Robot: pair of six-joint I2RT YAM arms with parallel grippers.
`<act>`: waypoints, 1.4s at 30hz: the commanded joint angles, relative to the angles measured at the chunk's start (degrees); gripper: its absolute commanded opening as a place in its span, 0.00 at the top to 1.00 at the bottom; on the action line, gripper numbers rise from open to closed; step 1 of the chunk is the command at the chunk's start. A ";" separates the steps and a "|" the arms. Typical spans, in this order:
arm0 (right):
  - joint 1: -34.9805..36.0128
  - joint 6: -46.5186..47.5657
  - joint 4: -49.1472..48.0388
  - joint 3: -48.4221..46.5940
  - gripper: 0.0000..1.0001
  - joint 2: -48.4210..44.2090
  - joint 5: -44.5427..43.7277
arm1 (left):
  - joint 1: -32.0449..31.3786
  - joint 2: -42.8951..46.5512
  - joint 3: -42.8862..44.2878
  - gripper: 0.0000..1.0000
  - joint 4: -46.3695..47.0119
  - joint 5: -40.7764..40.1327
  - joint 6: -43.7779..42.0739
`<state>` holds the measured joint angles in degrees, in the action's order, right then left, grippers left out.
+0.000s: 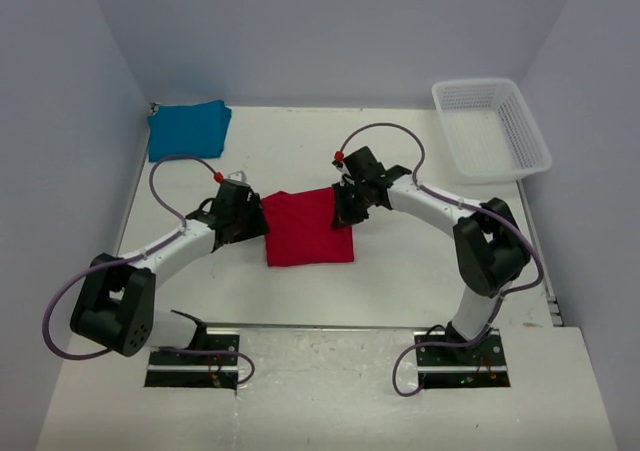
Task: Fold and stack the t-shirts
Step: Fold the long partially folded tshirt into a neat square
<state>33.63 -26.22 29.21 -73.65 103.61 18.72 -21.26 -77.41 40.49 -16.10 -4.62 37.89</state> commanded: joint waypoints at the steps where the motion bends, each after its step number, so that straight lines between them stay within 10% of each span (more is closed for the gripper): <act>1: 2.23 2.22 1.99 1.75 1.00 -5.70 -7.81 | 0.51 -1.25 -0.50 0.41 3.00 1.89 -0.54; 8: 14.06 4.59 4.44 4.66 1.00 -10.54 -20.72 | 0.43 -2.66 0.54 0.36 1.78 -2.31 -0.62; 21: 37.64 12.13 6.40 4.55 0.58 -6.93 -54.92 | 5.78 -11.54 16.46 0.31 -1.31 0.22 -4.22; 42: 48.82 43.35 -5.82 -12.48 0.55 18.46 -59.41 | 17.39 -10.22 13.04 0.31 4.05 16.13 -7.57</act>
<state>83.33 9.76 27.53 -83.46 119.96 -38.33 -4.60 -90.41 54.28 -14.46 8.80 31.44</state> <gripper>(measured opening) 0.449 0.686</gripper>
